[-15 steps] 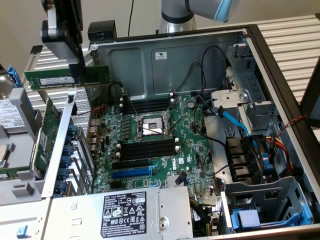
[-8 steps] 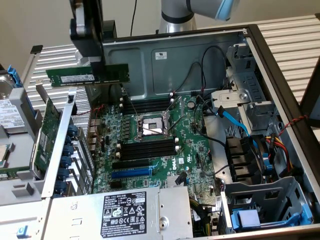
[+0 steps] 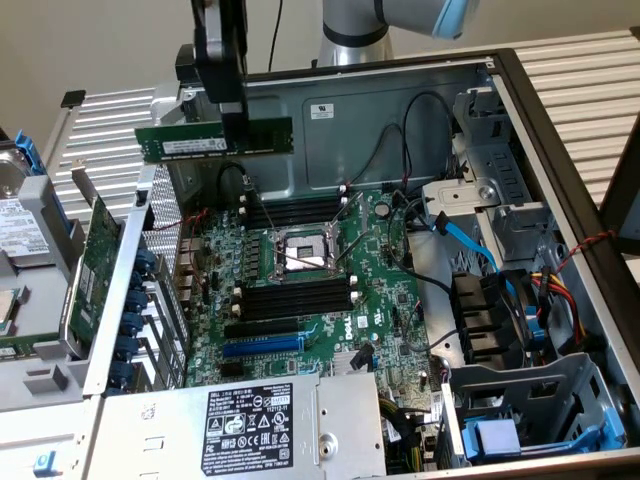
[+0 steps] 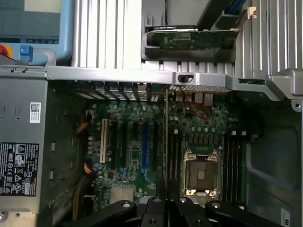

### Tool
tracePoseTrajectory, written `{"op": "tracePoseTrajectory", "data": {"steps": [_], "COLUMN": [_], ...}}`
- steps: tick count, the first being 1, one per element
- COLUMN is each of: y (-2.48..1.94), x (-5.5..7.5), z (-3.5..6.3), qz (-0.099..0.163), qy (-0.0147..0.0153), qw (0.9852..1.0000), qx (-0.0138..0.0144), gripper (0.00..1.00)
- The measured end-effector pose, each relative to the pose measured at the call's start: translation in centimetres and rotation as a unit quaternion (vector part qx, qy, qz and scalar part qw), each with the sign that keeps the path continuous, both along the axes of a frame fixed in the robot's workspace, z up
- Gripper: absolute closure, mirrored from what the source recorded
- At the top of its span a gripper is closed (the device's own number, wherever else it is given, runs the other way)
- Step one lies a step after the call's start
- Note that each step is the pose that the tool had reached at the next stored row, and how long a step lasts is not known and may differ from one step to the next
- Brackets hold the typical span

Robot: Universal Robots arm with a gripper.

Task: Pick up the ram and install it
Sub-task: 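Pick up the ram and move it above insertion slot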

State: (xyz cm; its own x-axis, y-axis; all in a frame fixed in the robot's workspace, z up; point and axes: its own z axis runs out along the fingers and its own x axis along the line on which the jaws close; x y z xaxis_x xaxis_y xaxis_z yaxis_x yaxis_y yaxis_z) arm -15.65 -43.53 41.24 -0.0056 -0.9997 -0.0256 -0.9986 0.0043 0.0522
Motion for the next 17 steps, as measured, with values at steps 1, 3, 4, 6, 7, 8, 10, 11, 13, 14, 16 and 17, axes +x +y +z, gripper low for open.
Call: {"op": "tracePoseTrajectory", "data": {"steps": [1, 3, 4, 6, 7, 8, 10, 11, 13, 14, 16, 17], "y": [0.27, 0.69, 0.88, 1.26, 1.42, 1.57, 1.87, 2.04, 2.52, 2.72, 3.06, 3.19], "x": [0.3, 0.7, 1.0, 1.5, 1.7, 1.9, 2.4, 2.6, 2.8, 2.9, 3.1, 3.2], "z": [-0.06, -0.17, -0.20, -0.29, -0.32, -0.36, -0.41, -0.45, -0.56, -0.61, -0.69, -0.74], "qz": [0.000, 0.000, 0.000, 0.000, 0.000, 0.000, 0.000, 0.000, 0.000, 0.000, 0.000, 0.001], "qy": [-0.0005, -0.0031, -0.0046, -0.0079, -0.0098, -0.0118, -0.0163, -0.0180, -0.0203, -0.0211, -0.0218, -0.0221], "qw": [1.0000, 1.0000, 1.0000, 1.0000, 1.0000, 0.9999, 0.9999, 0.9998, 0.9998, 0.9998, 0.9998, 0.9998], "qx": [0.0000, 0.0000, 0.0000, 0.0000, 0.0000, 0.0000, -0.0001, -0.0001, 0.0000, 0.0000, 0.0000, 0.0000], "gripper": [0.87, 0.87, 0.87, 0.87, 0.87, 0.87, 0.87, 0.87, 0.87, 0.87, 0.87, 0.87]}}
